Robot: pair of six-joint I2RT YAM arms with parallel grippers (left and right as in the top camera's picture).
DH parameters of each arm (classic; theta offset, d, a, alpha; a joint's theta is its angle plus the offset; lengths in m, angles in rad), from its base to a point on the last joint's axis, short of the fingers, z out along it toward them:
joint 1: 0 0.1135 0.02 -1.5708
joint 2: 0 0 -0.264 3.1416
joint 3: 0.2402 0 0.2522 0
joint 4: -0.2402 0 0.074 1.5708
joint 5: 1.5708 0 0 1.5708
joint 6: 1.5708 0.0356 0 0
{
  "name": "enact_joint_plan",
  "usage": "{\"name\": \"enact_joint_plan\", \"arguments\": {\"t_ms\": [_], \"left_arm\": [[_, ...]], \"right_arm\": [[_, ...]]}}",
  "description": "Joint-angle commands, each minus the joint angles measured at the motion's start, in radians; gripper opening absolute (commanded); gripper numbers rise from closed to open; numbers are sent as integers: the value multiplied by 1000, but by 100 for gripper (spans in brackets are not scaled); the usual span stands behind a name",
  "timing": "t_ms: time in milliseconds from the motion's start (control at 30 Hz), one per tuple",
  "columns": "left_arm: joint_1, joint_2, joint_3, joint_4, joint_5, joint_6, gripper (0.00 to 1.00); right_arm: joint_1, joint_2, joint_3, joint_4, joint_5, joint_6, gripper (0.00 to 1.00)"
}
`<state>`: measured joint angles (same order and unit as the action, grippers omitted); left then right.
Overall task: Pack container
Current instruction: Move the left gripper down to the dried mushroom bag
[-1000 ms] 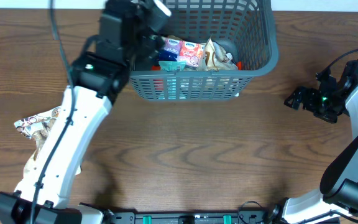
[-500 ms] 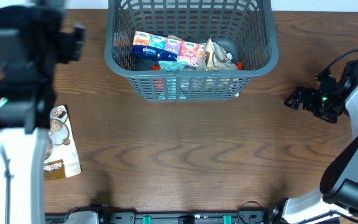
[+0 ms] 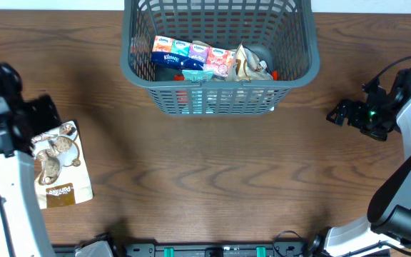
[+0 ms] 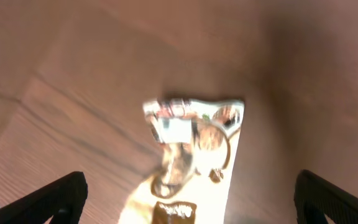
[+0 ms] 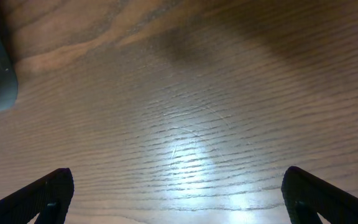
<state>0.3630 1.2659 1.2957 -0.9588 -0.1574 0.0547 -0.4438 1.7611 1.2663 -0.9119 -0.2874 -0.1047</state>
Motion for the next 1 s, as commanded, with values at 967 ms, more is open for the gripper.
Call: {"name": "enact_joint_plan", "arguments": {"t_ms": [967], "left_arm": [[215, 201, -392, 243, 226, -10, 99]], "right_arm": [[7, 0, -6, 5, -2, -1, 99]]}}
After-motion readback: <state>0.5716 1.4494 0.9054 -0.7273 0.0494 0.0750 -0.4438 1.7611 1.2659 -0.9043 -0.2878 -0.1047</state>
